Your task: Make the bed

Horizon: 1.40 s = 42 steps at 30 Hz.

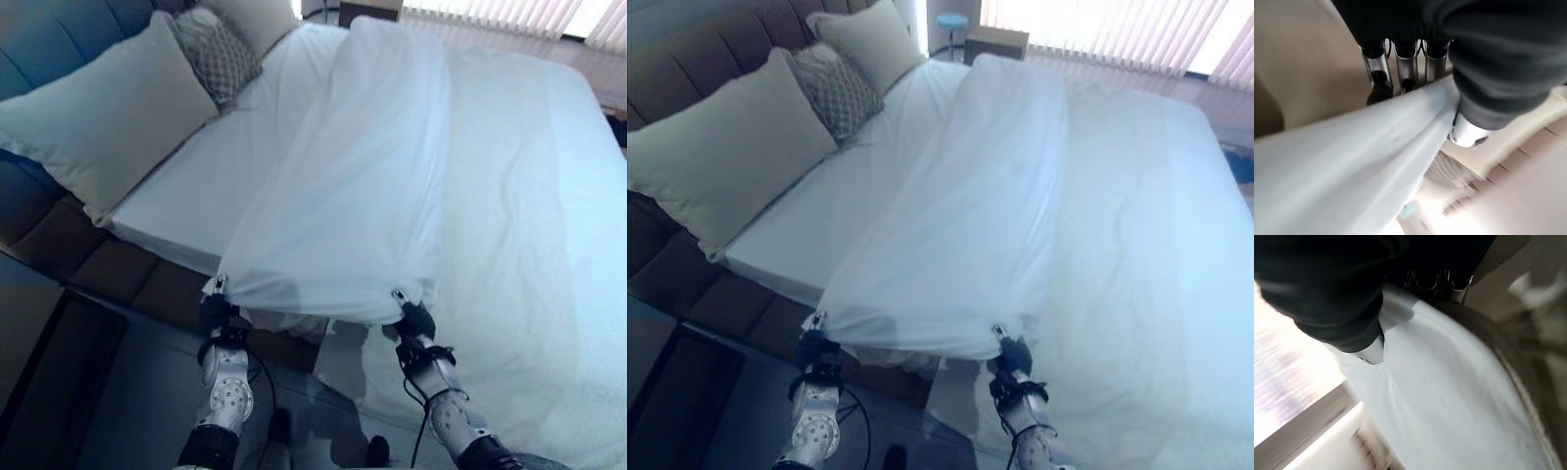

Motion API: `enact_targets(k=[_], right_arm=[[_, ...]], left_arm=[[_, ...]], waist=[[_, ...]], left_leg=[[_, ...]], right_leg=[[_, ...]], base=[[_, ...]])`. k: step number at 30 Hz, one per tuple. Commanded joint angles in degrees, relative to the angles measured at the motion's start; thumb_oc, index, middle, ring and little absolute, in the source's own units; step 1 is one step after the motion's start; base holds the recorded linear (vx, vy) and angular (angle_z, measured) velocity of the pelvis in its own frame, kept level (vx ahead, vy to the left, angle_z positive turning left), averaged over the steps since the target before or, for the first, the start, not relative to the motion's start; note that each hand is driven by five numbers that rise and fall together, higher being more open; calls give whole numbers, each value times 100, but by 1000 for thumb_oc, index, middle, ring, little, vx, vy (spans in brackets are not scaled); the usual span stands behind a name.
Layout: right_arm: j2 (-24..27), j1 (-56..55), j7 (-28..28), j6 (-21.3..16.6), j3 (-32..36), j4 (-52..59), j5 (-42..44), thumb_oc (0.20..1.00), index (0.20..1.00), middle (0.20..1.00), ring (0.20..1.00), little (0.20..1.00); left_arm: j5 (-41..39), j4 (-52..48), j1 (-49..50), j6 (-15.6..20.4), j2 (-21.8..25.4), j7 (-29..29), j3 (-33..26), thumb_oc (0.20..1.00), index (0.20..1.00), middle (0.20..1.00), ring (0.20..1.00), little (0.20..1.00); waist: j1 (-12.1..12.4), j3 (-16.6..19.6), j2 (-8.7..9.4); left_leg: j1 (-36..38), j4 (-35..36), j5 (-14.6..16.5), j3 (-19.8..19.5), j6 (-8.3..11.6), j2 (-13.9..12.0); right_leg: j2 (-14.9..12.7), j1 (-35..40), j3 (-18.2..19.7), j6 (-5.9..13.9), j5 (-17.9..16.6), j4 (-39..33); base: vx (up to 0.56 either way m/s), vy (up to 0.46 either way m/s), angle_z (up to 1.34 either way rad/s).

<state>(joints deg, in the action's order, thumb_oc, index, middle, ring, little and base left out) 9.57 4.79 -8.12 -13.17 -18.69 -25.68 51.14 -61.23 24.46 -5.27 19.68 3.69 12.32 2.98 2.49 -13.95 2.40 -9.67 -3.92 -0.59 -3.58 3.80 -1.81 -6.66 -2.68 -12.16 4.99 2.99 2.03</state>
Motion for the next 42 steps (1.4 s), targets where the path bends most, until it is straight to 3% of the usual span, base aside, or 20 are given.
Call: enact_targets(k=[1,6,13,14,15,22,29,36,42], right_arm=[[-200,111,-26,77,-150,-255,-374,200,200,200,200,200],[-119,638,-181,202,-345,-1087,-844,200,200,200,200,200],[-173,1499,-344,262,-558,-1915,-1237,200,200,200,200,200],[-153,1624,-357,291,-593,-2077,-1349,809,809,809,809,809],[-104,1840,-398,343,-671,-2310,-1640,1000,1000,1000,1000,1000],[301,2370,-462,847,-953,-3540,-3924,1000,1000,1000,1000,1000],[597,1669,-113,970,-500,-4004,-4182,1000,1000,1000,1000,1000],[814,1134,61,1006,-151,-4006,-4262,1000,1000,1000,1000,1000],[864,797,247,1081,32,-3974,-4247,1000,1000,1000,1000,1000]], left_arm=[[246,133,94,266,329,51,-264,200,200,200,200,200],[458,815,-251,299,334,223,-57,200,200,200,200,200],[920,1708,-1088,292,492,529,120,200,200,200,200,200],[1078,1880,-1210,269,539,582,144,1000,1000,1000,1000,1000],[1355,2068,-1389,213,664,750,184,1000,1000,1000,1000,1000],[3041,3047,-1605,-175,1010,1155,318,1000,1000,1000,1000,1000],[3362,3684,-1068,-448,841,946,50,1000,1000,1000,1000,1000],[3754,4451,-661,-818,859,727,-205,1000,1000,1000,1000,1000],[3377,4173,-408,-698,828,530,-431,1000,1000,1000,1000,1000]], waist=[[293,-211,9],[303,-503,-122],[330,-844,-168],[331,-874,-180],[336,-909,-192],[272,-946,-220],[98,-767,-260],[-86,-539,-333],[-218,-368,-364]], left_leg=[[61,699,-190,148,-275,516],[-206,834,-363,85,-170,519],[-623,892,-470,155,-54,436],[-652,892,-483,162,-39,430],[-708,892,-504,170,-11,418],[-652,892,-487,277,23,381],[-335,892,-368,425,-9,331],[180,821,-242,521,-42,202],[391,-74,63,518,29,131]], right_leg=[[-21,-490,82,175,-502,-146],[-53,-774,-120,177,-555,-201],[-23,-1152,-93,194,-732,-388],[-24,-1175,-99,193,-749,-402],[-23,-1211,-106,198,-764,-421],[-7,-1190,-87,226,-789,-469],[64,-977,45,189,-652,-467],[182,-709,190,45,-221,-10],[298,-390,298,-181,188,418]], base=[[-34,-26,7],[-19,-27,16],[4,-20,8],[0,0,0],[6,-12,5],[13,-12,8],[27,-46,-5],[52,-90,-15],[43,-162,-8]])
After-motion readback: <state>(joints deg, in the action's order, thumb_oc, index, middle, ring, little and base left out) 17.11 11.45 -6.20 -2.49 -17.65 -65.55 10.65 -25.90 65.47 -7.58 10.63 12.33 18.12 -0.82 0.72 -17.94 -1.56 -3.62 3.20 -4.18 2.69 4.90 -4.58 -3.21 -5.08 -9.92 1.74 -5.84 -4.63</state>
